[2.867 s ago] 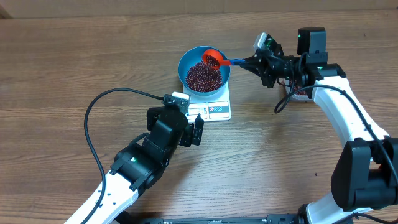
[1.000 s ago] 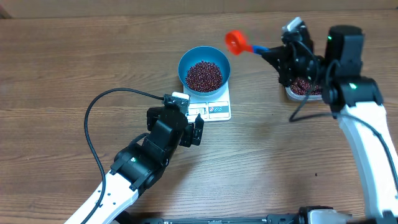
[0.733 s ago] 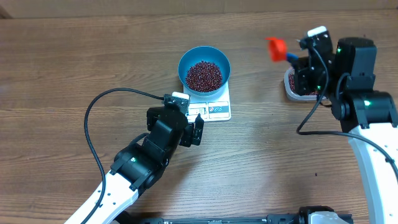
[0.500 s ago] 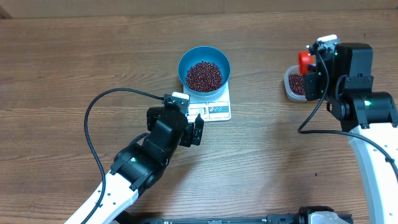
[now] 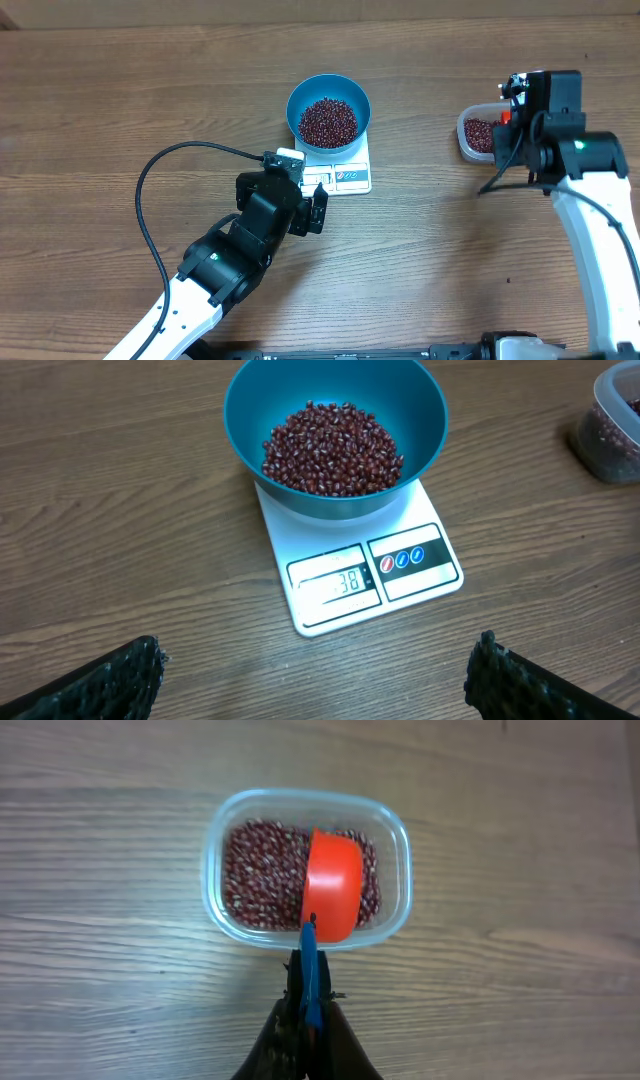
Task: Scoop item into bowl and weigh 150g on scale
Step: 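Move the empty scoop with the right gripper back to the container, then lower the red scoop into the beans with the right gripper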
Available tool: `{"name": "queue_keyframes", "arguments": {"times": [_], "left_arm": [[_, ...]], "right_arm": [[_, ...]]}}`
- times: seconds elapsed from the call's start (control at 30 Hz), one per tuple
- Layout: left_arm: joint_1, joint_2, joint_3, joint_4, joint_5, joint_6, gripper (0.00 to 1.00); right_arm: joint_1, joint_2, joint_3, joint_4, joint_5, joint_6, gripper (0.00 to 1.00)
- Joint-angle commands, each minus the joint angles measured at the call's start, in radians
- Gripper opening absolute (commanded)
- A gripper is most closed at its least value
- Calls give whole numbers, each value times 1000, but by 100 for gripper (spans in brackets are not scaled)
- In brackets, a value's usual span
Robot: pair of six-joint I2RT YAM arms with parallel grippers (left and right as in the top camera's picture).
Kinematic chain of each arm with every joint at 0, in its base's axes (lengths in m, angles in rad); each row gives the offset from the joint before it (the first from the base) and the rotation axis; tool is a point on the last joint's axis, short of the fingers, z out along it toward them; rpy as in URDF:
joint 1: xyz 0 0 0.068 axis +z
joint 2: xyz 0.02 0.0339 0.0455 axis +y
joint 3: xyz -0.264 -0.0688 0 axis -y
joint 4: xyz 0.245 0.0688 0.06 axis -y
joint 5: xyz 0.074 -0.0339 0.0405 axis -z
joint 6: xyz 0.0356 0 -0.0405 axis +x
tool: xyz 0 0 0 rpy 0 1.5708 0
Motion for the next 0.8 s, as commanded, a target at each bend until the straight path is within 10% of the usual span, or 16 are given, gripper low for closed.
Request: {"name": "queue_keyframes", "arguments": {"times": [0.0, 0.77], "left_arm": [[5, 2, 23, 3, -10, -17, 100], [5, 2, 23, 3, -10, -17, 99]], "right_arm": [[-24, 57, 6, 23, 9, 21, 4], [-70, 183, 2, 115, -142, 4, 4]]}}
